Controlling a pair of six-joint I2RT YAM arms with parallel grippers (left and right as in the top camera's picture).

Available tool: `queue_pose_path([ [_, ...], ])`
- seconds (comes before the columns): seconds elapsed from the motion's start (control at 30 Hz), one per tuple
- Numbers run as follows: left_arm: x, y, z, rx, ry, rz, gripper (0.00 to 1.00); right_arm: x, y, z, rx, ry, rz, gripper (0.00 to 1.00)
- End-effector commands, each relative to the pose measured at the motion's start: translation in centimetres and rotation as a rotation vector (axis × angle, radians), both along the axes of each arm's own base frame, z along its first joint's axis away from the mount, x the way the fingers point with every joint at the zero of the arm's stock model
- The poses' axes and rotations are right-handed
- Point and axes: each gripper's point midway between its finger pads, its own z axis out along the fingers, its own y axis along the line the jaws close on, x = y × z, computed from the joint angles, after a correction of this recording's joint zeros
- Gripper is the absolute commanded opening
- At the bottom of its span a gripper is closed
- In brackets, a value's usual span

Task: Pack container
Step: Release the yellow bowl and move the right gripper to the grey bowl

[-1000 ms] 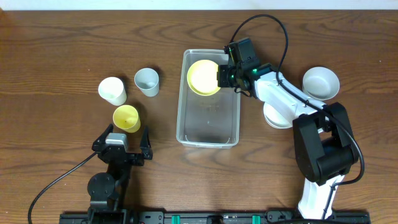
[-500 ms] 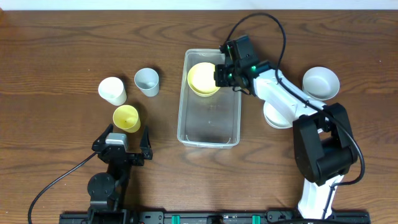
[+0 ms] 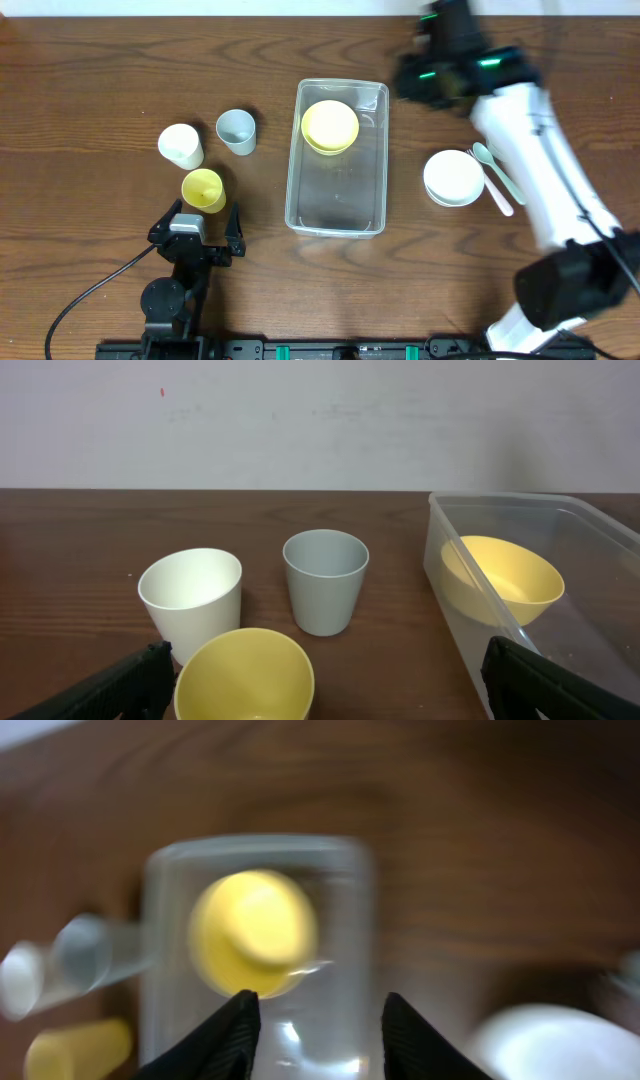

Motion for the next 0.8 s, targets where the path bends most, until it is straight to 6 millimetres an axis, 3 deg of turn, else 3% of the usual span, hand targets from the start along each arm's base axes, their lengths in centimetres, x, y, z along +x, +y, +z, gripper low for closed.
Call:
queue_pose_path([
  [0.0, -0.1, -0.2, -1.6, 0.013, 0.048, -0.016, 0.98, -0.6, -8.8, -0.5, -0.022, 0.084, -0.253, 0.43],
  [0.1, -0.1, -0.2, -1.6, 0.013, 0.048, -0.016, 0.98, -2.8, -15.3, -2.0, -0.027, 0.198, -0.419, 0.44],
  [0.2, -0.1, -0.2, -1.6, 0.013, 0.049, -0.016, 0.98, -5.2, -20.6, -3.5, -0.015, 0.283, -0.554, 0.45],
  [0.33, -0.1, -0.2, -1.6, 0.013, 0.049, -0.016, 0.98, -7.9, -24.6, -6.3, 0.000, 0.365, -0.658, 0.45],
  [0.43, -0.1, -0.2, -1.6, 0.013, 0.048, -0.016, 0.98, -9.1, -25.7, -9.2, -0.005, 0.397, -0.661, 0.45],
  [0.57, -0.1, -0.2, -1.6, 0.013, 0.048, -0.016, 0.98, -9.4, -25.2, -12.5, -0.011, 0.406, -0.639, 0.46],
  [0.77, -0.1, -0.2, -1.6, 0.013, 0.049, -0.016, 0.98, -8.5, -24.6, -14.9, -0.019, 0.359, -0.619, 0.50],
])
